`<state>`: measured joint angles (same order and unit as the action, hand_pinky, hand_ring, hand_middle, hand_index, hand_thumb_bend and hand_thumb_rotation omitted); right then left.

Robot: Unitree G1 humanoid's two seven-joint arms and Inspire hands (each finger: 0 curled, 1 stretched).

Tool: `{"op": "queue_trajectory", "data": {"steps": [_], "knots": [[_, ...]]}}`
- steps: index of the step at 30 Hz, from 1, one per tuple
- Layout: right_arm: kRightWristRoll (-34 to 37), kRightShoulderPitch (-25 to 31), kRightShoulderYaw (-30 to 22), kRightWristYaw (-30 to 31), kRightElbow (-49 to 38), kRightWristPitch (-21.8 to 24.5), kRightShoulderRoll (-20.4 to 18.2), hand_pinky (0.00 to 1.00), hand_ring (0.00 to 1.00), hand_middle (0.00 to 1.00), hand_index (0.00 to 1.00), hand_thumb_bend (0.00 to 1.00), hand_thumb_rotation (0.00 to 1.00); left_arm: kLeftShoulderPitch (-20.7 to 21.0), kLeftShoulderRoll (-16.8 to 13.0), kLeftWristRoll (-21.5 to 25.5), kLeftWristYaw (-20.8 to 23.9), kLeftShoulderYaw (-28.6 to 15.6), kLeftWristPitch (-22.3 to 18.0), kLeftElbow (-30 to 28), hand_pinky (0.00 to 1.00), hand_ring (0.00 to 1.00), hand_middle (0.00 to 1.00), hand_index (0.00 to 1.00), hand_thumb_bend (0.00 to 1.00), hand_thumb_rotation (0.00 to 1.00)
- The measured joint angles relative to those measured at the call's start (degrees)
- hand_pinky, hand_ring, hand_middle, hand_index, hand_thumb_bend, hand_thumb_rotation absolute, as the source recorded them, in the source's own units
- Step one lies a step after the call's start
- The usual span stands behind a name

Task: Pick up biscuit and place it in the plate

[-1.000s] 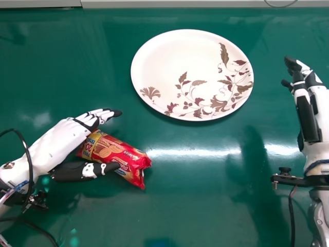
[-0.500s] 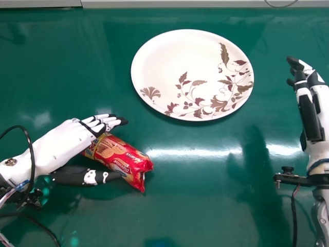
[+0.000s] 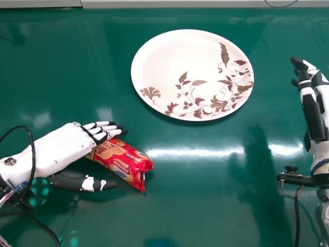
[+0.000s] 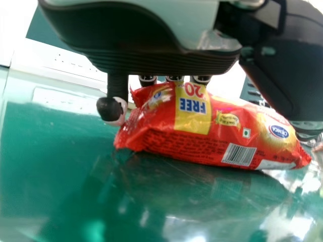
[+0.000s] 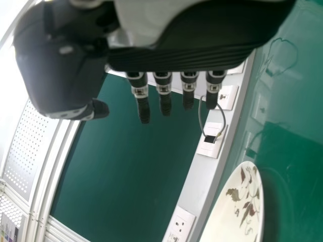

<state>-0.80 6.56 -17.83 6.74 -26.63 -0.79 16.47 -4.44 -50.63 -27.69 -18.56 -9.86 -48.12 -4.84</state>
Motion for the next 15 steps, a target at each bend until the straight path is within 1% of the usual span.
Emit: {"op": "queue_trajectory", "data": {"steps": [2,7,9,11,12,13,14,15], "knots": [[0.01,-0.21,0.00,0.06,0.00,0.03,0.00,0.98,0.97,0.98,0.92,0.43,0.31,0.85,-0.14,-1.07,0.15,0.35,0.00,-0.01,0.00,1.00,1.00,1.00,1.00,0.44],[-0.02,-0.65,-0.01,0.07,0.00,0.05,0.02,0.97,0.97,0.98,0.92,0.45,0.36,3.08,-0.14,-5.72,1.77,1.78,0.33,-0.15,0.00,1.00,1.00,1.00,1.00,0.44],[-0.02,-0.69,-0.06,0.08,-0.05,0.24,0.07,0.98,0.98,0.98,0.92,0.45,0.36,4.33,-0.15,-8.58,2.69,2.47,0.98,-0.70,0.00,1.00,1.00,1.00,1.00,0.43],[0.00,-0.69,-0.16,0.12,-0.10,0.31,0.11,0.98,0.98,0.98,0.92,0.45,0.36,5.64,-0.06,-12.70,5.77,3.47,1.04,-0.49,0.00,1.00,1.00,0.99,1.00,0.38],[0.00,-0.68,-0.21,0.12,-0.12,0.31,0.13,0.98,0.97,0.98,0.92,0.45,0.37,6.10,0.16,-15.01,7.81,3.91,1.10,-0.34,0.00,0.89,0.89,0.86,1.00,0.31],[0.00,-0.68,-0.28,0.12,-0.16,0.31,0.17,0.98,0.97,0.98,0.92,0.45,0.37,6.51,0.59,-17.90,10.55,4.47,1.41,-0.20,0.00,0.83,0.83,0.79,1.00,0.27],[-0.01,-0.65,-0.35,0.12,-0.30,0.33,0.24,0.97,0.97,0.98,0.92,0.45,0.37,6.96,1.05,-20.75,13.61,5.11,1.88,-0.07,0.00,0.71,0.73,0.68,1.00,0.22],[-0.01,-0.62,-0.38,0.12,-0.64,0.45,0.36,0.97,0.97,0.97,0.91,0.44,0.36,7.49,1.49,-23.55,16.62,5.99,2.52,-0.01,0.02,0.58,0.62,0.55,1.00,0.20]]}}
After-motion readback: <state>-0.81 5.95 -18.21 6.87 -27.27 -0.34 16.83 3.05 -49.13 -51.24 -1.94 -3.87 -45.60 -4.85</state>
